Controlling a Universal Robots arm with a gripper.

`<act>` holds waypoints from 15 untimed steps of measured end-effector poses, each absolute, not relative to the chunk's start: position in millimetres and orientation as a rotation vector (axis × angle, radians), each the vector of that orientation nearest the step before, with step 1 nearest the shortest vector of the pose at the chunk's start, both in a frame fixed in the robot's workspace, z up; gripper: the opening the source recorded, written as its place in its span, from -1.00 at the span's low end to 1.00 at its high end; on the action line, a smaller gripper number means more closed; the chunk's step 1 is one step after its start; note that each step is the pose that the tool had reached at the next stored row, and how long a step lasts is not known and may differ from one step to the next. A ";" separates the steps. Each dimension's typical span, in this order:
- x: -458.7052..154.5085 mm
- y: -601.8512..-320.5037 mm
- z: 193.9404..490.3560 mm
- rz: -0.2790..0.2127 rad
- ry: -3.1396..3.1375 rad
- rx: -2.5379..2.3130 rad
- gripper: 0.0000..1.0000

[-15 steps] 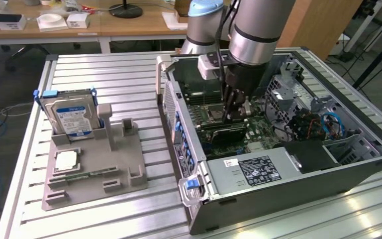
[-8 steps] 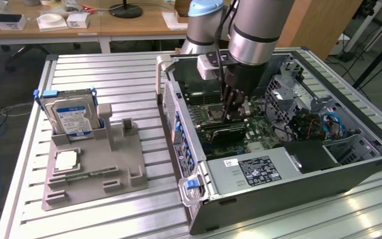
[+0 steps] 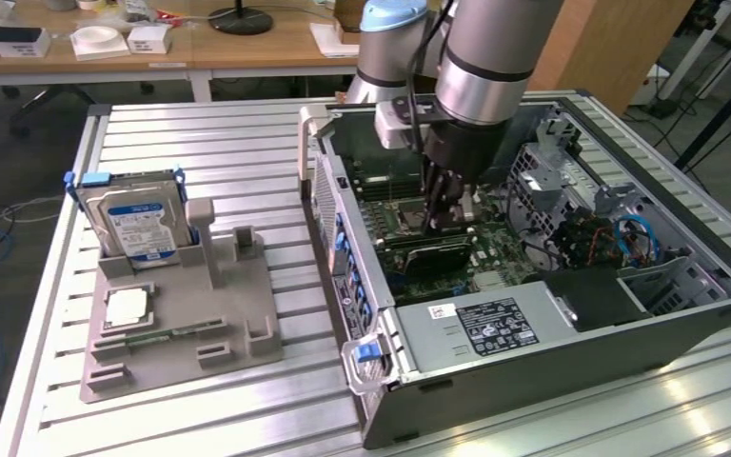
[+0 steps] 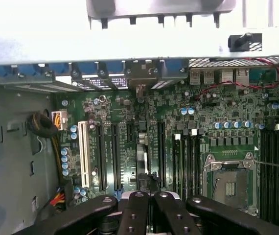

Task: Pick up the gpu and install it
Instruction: 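Press down on the gpu until it lock into place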

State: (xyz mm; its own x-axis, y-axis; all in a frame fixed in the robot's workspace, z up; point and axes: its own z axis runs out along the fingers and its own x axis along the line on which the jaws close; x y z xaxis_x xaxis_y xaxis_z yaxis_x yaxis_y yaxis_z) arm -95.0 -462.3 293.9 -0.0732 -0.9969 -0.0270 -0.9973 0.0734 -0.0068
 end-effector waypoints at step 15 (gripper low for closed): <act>-110.5 -459.7 292.6 0.021 2.203 -2.206 -0.79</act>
State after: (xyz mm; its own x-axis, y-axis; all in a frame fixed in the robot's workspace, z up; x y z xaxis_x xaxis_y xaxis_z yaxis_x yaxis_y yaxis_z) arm -110.5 -459.7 292.6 0.0016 -0.9996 -0.0266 -1.0000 -0.0014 -0.0073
